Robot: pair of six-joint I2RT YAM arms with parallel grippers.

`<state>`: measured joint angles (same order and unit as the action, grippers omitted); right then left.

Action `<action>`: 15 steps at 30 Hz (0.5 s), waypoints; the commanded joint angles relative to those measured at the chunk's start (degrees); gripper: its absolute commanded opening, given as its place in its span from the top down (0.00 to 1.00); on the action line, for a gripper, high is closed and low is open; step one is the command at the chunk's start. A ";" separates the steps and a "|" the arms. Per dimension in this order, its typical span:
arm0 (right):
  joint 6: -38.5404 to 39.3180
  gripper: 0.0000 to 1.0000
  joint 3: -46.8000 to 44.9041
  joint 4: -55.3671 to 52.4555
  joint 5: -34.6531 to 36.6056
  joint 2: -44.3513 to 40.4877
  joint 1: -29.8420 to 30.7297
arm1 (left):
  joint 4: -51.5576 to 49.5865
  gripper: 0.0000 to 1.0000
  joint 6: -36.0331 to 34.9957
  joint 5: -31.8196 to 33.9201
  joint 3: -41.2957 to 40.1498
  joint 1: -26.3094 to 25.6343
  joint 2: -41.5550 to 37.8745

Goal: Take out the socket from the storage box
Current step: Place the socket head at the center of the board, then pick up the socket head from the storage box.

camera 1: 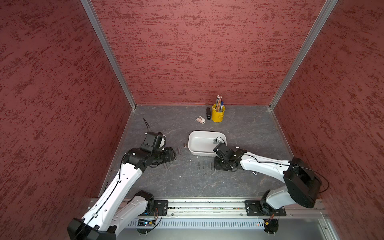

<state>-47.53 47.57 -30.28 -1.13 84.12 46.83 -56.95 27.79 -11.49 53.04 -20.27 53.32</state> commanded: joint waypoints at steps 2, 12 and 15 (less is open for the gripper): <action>5.13 0.69 1.72 -4.10 3.79 -7.03 -0.06 | 1.20 0.44 -0.21 -1.23 1.70 -0.05 2.26; 19.03 0.63 -3.02 -7.25 12.90 -21.80 -11.17 | 2.15 0.46 -11.44 7.81 25.75 -13.01 28.86; 20.15 0.63 -5.51 -7.09 10.10 -25.06 -15.80 | 1.22 0.46 -14.14 9.15 34.37 -14.94 39.34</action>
<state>-30.96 44.16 -35.73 8.60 60.80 33.39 -55.70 18.50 -5.17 82.89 -34.04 86.70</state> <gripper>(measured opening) 0.369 0.537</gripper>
